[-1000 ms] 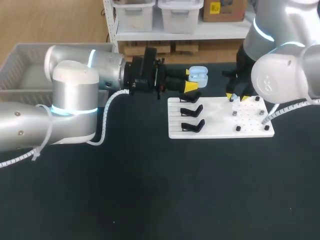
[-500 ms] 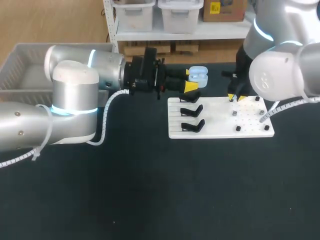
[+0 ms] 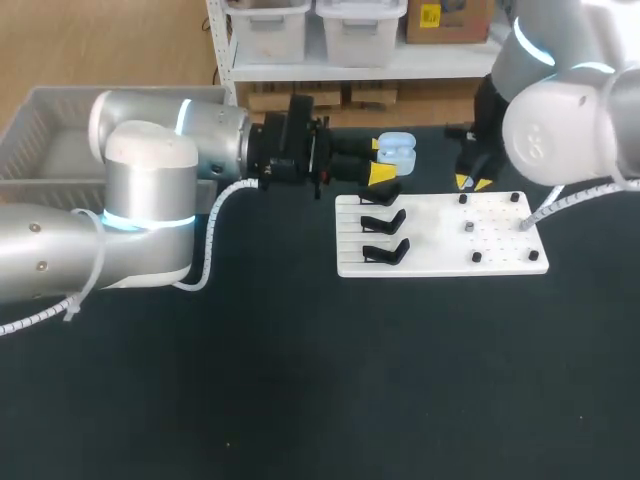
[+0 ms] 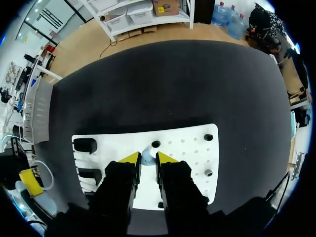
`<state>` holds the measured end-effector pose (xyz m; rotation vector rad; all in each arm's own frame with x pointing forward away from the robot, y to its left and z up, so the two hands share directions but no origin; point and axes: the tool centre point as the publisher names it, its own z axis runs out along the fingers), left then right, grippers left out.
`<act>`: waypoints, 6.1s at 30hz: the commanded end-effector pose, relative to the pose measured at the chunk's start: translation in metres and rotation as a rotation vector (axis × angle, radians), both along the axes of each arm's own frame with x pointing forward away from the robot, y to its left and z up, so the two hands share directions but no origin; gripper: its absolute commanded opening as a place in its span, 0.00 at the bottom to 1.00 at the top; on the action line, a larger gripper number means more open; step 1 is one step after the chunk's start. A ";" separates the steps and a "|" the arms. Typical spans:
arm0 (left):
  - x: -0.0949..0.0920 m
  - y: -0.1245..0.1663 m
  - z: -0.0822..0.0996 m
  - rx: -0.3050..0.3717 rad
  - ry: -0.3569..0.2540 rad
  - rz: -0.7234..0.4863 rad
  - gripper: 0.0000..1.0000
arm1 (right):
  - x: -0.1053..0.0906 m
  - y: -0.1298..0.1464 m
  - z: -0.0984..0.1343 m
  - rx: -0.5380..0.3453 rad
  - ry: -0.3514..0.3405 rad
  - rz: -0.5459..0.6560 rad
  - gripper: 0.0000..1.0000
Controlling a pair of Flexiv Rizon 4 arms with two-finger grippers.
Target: Pick up each earbud case from the left stands, insert the matching earbuds, close the lid, and place the case in the box.
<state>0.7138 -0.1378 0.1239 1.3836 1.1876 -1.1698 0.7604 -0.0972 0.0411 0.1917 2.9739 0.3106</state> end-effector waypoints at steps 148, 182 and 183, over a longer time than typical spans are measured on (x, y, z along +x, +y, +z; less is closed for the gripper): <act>-0.001 0.000 -0.001 -0.003 -0.003 0.003 0.00 | -0.070 0.115 0.140 -0.127 -0.012 0.680 1.00; -0.001 0.000 -0.001 -0.003 -0.003 0.003 0.00 | -0.006 0.063 0.104 -0.163 -0.025 0.287 1.00; -0.001 0.000 -0.001 -0.003 -0.003 0.003 0.00 | -0.008 0.063 0.104 -0.162 -0.021 0.288 1.00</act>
